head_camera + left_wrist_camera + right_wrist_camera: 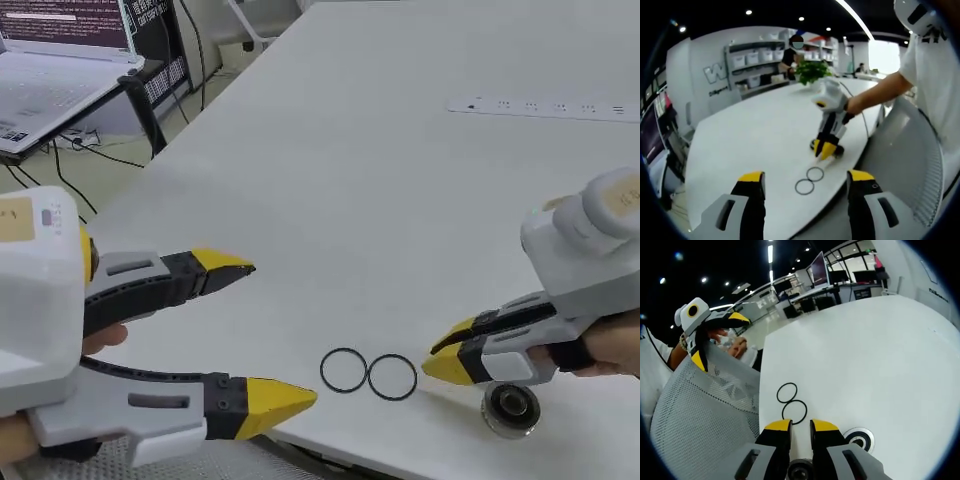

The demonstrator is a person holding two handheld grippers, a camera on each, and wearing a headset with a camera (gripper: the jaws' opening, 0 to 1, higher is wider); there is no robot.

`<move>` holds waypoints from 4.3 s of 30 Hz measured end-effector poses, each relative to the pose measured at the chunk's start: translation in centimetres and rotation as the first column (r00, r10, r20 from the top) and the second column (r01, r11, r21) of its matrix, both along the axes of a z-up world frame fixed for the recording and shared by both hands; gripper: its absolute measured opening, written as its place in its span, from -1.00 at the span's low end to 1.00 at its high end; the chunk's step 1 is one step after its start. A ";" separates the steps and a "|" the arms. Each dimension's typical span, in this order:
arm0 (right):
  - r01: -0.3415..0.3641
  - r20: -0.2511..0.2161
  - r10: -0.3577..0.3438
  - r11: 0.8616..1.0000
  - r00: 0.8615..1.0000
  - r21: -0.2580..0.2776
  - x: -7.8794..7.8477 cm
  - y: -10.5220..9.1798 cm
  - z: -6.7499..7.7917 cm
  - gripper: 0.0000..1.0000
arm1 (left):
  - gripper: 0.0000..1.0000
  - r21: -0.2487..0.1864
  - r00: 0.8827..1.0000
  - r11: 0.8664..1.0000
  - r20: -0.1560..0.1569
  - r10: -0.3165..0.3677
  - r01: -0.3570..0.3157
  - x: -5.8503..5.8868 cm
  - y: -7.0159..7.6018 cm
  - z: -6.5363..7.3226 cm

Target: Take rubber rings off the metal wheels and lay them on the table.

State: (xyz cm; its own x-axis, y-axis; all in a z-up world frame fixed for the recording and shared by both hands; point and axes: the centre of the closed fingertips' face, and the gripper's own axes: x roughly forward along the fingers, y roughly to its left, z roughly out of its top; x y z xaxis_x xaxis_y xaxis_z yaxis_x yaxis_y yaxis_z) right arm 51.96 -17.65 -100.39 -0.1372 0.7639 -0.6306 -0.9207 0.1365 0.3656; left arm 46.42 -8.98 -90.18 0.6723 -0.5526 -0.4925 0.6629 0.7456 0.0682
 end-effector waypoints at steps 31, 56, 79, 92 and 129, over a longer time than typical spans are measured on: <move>0.191 0.147 -0.219 0.964 0.965 0.183 1.3 -8.3 8.5 -0.65 | 0.34 0.023 0.995 0.995 0.003 -0.099 0.098 0.7 -2.1 0.2; 0.412 0.025 -0.422 0.895 0.906 0.173 1.5 -12.7 4.0 -0.53 | 0.43 0.045 0.966 0.970 0.084 -0.243 0.240 3.2 -5.7 4.6; 0.427 -0.017 -0.430 0.888 0.903 0.173 1.5 -12.1 2.6 -0.42 | 0.33 0.029 0.919 0.930 0.151 -0.365 0.365 8.5 -11.2 6.4; 0.442 -0.032 -0.444 0.880 0.896 0.175 2.1 -12.3 2.3 -0.44 | 0.02 0.047 0.915 0.925 0.134 -0.381 0.378 11.7 -13.8 1.7; 0.349 0.027 -0.355 0.928 0.935 0.129 3.9 -9.2 1.0 -0.47 | -0.66 0.014 0.933 0.937 -0.097 -0.347 0.350 11.9 -14.4 -10.5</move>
State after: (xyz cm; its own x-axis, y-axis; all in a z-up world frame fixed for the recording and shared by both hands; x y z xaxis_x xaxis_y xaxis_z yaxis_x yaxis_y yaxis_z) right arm 55.89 -26.80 -99.42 0.1828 0.8280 -0.5301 -0.8388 0.4125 0.3552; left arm 58.32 -23.37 -100.67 0.3916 -0.7276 -0.5632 0.8850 0.4653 0.0142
